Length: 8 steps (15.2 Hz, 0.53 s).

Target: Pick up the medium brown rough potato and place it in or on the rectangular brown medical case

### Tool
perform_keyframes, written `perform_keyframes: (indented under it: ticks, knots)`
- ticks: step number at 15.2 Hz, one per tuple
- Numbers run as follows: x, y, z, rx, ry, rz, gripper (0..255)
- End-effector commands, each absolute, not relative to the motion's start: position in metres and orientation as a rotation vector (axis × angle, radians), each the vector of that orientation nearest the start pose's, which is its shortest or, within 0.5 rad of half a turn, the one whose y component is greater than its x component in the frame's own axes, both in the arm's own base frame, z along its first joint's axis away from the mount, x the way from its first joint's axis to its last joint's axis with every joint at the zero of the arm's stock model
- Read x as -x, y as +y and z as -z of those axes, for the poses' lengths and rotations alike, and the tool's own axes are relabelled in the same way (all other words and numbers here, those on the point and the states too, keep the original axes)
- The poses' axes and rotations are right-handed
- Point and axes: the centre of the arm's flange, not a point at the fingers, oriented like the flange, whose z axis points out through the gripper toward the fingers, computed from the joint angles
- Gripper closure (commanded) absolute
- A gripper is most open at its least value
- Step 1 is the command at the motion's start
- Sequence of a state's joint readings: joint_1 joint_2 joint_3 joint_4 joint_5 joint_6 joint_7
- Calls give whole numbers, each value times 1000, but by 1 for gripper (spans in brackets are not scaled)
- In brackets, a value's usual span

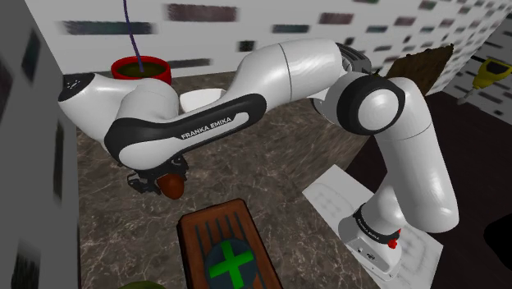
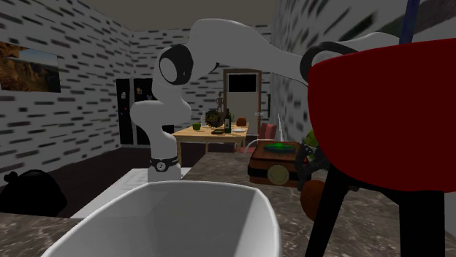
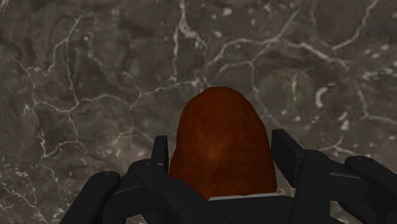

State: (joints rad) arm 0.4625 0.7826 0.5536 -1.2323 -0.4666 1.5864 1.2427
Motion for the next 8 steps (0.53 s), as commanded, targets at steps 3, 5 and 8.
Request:
perform_keyframes:
  ticks: [3,5,8]
  knots:
    - [-489,511,-323,3436,373,-141,255]
    - [-489,511,-333,3436,373,-141,255]
    - [-489,511,-349,3436,373,-141,255]
